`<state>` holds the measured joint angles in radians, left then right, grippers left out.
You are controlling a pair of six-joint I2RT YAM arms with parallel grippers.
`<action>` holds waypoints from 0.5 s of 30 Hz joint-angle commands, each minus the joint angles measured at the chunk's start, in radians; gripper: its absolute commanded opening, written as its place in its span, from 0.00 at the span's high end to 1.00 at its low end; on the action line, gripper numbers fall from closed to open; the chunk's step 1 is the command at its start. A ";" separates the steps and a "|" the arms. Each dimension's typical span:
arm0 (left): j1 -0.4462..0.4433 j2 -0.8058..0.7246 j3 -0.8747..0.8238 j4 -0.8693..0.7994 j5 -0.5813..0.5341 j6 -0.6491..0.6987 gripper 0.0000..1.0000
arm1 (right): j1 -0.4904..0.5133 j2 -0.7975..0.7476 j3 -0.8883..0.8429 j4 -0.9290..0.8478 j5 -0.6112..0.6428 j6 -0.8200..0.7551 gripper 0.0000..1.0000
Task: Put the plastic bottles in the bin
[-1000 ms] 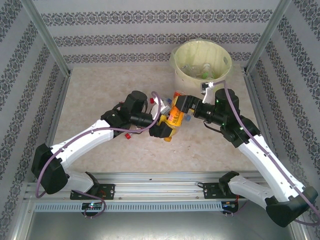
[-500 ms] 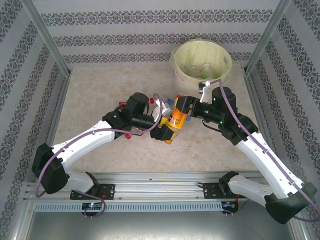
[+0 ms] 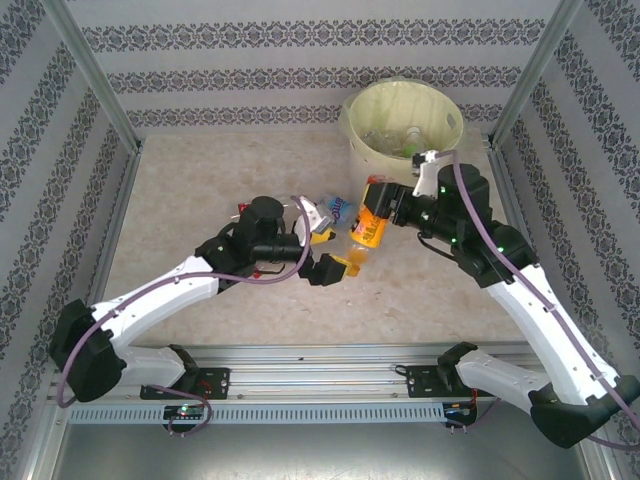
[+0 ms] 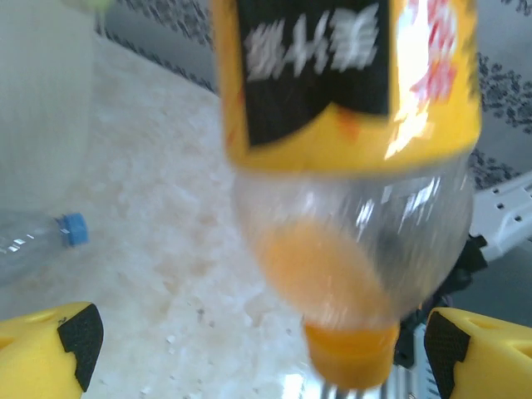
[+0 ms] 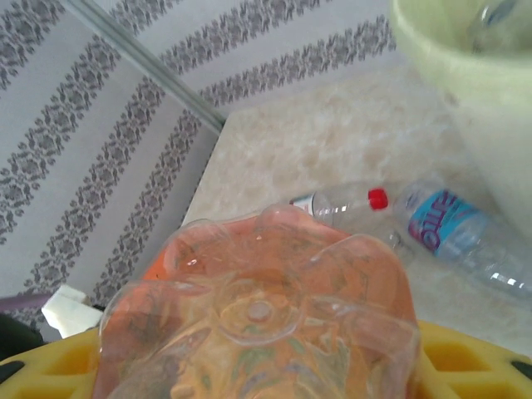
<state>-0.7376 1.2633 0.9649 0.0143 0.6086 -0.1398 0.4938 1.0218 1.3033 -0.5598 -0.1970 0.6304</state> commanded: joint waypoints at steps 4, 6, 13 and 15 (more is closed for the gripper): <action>0.024 -0.100 -0.083 0.267 -0.108 -0.055 0.00 | -0.053 0.009 0.206 -0.103 0.192 -0.138 0.45; 0.033 -0.114 -0.099 0.306 -0.116 -0.074 0.00 | -0.075 0.028 0.259 -0.107 0.228 -0.167 0.45; 0.065 -0.146 -0.137 0.388 -0.120 -0.111 0.00 | -0.161 0.122 0.434 -0.072 0.343 -0.265 0.45; 0.073 -0.149 -0.142 0.404 -0.117 -0.118 0.00 | -0.186 0.150 0.464 -0.043 0.371 -0.292 0.46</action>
<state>-0.6819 1.1351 0.8368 0.3187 0.4950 -0.2264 0.3302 1.1439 1.7237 -0.6437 0.0883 0.4103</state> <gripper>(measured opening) 0.998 0.549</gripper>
